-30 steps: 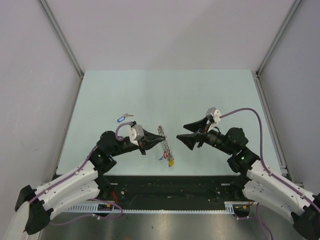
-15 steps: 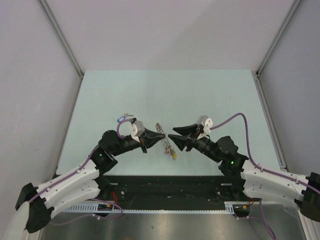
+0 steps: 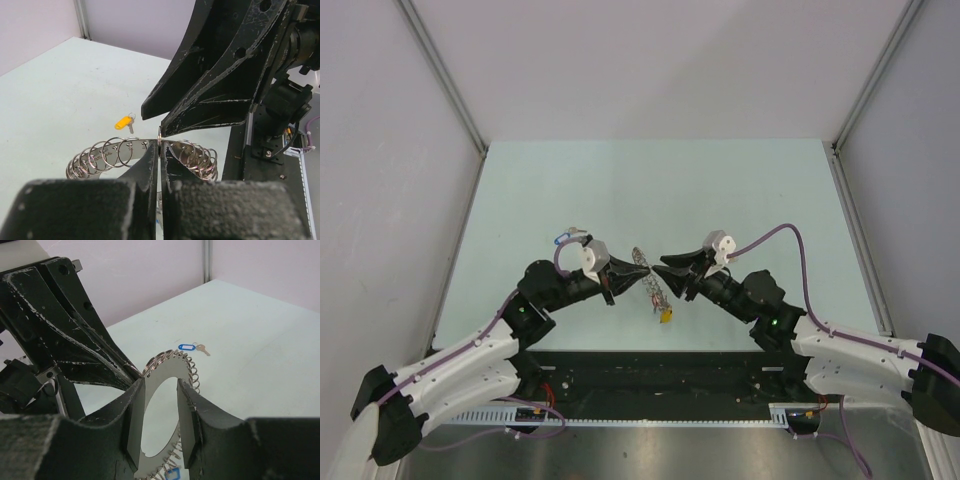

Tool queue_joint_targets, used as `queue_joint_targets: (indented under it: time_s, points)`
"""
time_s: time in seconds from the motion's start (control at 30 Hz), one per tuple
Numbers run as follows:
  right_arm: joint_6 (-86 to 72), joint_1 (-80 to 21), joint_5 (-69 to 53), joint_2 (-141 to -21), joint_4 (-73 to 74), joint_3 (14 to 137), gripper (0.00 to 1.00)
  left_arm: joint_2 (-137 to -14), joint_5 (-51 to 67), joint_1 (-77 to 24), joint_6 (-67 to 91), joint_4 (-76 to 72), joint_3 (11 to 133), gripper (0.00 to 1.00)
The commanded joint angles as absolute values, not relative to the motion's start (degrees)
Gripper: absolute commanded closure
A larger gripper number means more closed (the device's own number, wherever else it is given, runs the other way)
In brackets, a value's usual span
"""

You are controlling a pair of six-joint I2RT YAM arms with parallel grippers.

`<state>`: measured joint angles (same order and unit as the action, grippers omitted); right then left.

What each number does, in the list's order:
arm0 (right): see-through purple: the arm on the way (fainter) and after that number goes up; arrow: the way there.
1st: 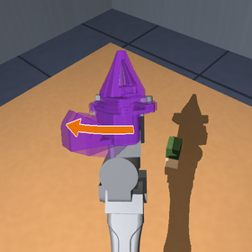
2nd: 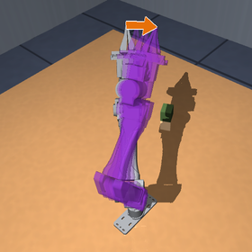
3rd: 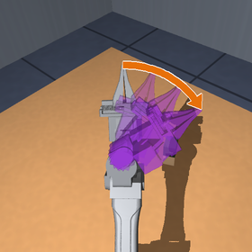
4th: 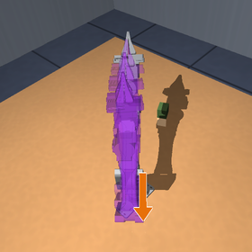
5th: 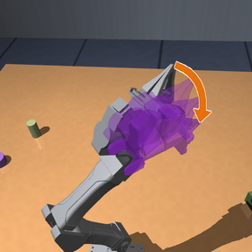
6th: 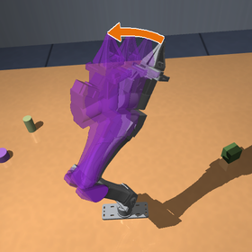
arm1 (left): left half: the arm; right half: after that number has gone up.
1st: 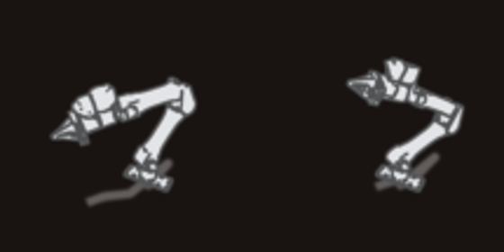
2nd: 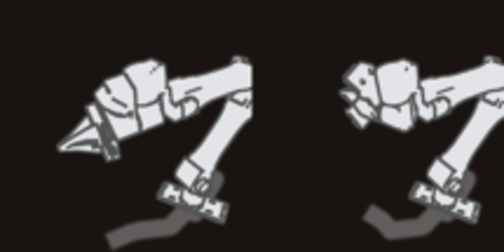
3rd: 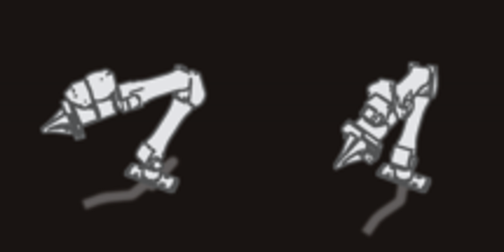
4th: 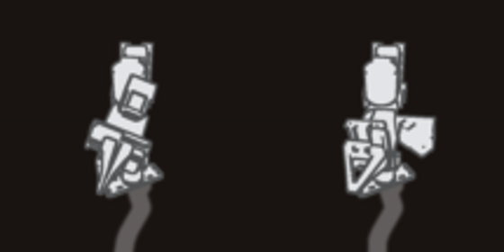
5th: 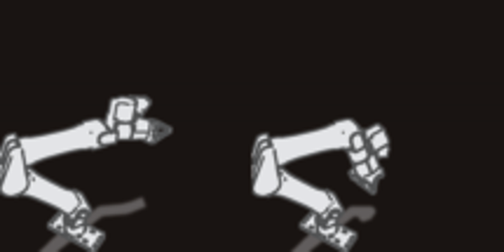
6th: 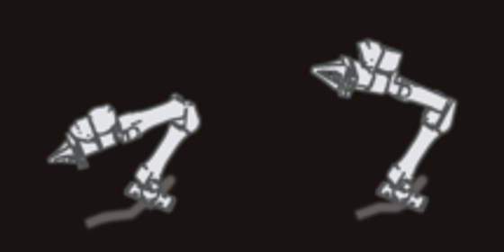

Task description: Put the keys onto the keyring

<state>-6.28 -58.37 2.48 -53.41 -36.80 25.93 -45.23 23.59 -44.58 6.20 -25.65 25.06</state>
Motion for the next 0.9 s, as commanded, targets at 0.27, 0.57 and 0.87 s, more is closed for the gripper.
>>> queue_joint_targets:
  time_s: [0.27, 0.57, 0.87]
  points:
    - [-4.9, -59.0, 1.8, -54.1, -41.0, 27.7, 0.66, -45.4, 22.1, -44.3, 7.6, -28.8, 26.7, 0.99]
    - [-4.8, -59.1, 1.8, -56.0, -41.7, 28.3, 0.69, -45.5, 22.8, -44.3, 7.6, -28.6, 27.0, 1.00]
    - [-5.0, -59.1, 1.5, -57.8, -43.2, 28.7, 0.72, -45.9, 24.0, -44.3, 7.3, -28.5, 27.2, 1.00]
